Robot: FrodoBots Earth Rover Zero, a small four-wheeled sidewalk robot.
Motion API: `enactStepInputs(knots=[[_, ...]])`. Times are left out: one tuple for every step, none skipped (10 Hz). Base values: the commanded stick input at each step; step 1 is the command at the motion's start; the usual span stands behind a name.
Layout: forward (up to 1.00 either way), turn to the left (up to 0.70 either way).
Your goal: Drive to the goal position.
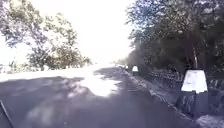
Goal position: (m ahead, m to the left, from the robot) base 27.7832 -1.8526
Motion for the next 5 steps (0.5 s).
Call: enactStepInputs(knots=[[1.00, 0.00], [1.00, 0.00], [1.00, 0.00], [1.00, 0.00], [1.00, 0.00]])
